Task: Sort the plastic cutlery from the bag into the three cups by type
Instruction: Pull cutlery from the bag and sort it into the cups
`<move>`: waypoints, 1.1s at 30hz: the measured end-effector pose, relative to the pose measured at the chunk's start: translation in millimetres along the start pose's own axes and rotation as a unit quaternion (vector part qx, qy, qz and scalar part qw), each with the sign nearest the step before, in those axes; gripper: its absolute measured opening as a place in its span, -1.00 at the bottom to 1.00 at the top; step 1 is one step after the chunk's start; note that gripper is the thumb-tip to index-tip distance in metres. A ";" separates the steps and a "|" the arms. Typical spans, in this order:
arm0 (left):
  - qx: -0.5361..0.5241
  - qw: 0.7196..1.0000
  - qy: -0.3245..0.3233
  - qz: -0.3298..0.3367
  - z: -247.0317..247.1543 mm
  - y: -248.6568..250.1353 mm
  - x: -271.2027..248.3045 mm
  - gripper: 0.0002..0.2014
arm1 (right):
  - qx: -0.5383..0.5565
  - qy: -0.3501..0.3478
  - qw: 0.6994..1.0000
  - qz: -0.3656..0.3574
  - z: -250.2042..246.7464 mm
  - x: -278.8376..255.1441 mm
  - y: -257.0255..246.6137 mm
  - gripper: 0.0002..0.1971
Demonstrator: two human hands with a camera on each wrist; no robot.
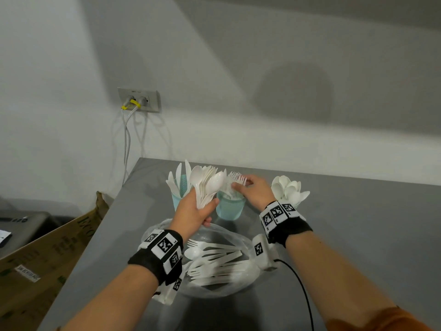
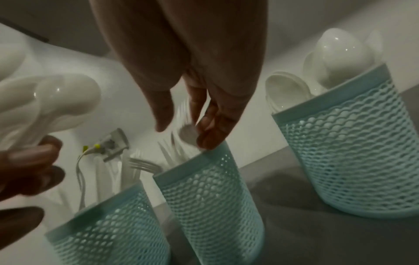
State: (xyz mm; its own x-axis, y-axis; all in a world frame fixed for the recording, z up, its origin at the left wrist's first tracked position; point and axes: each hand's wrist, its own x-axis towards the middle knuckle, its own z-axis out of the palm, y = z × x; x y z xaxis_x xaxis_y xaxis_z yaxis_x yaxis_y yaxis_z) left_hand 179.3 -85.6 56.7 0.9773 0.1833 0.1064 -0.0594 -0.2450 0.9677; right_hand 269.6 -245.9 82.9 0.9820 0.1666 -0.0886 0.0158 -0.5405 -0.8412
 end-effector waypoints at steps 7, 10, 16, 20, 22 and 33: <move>0.046 0.998 0.019 0.026 0.7 -2.9 2.4 -0.86 | 0.081 0.050 0.985 -0.143 -11.2 -19.7 -39.1 -0.82; 0.032 0.998 0.014 0.045 2.6 -2.7 1.8 -0.83 | 0.043 -0.024 0.981 -0.189 -11.4 -28.2 -51.1 -0.74; 0.028 0.999 -0.018 0.033 3.5 -8.1 1.4 -0.86 | 0.057 -0.080 0.982 -0.163 -16.2 -32.9 -56.1 -0.79; 0.015 0.998 -0.037 0.039 3.5 -3.8 -0.8 -0.88 | 0.100 -0.038 0.980 -0.167 -16.7 -33.3 -57.5 -0.85; 0.020 0.998 -0.042 0.041 4.2 -2.1 -1.7 -0.89 | 0.098 0.019 0.977 -0.190 -18.3 -31.6 -60.9 -0.86; 0.121 0.992 -0.030 0.036 -1.9 -2.9 -2.8 -0.82 | 0.185 0.108 0.939 -0.270 -46.6 -38.2 -89.9 -0.82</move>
State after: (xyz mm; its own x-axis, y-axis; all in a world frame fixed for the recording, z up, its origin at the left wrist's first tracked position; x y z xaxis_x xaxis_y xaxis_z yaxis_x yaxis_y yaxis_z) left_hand 176.4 -83.5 54.0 0.9831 0.1016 0.1525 -0.0862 -0.4778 0.8742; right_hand 239.4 -242.1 186.7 0.8657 0.1408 0.4803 0.4948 -0.0961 -0.8637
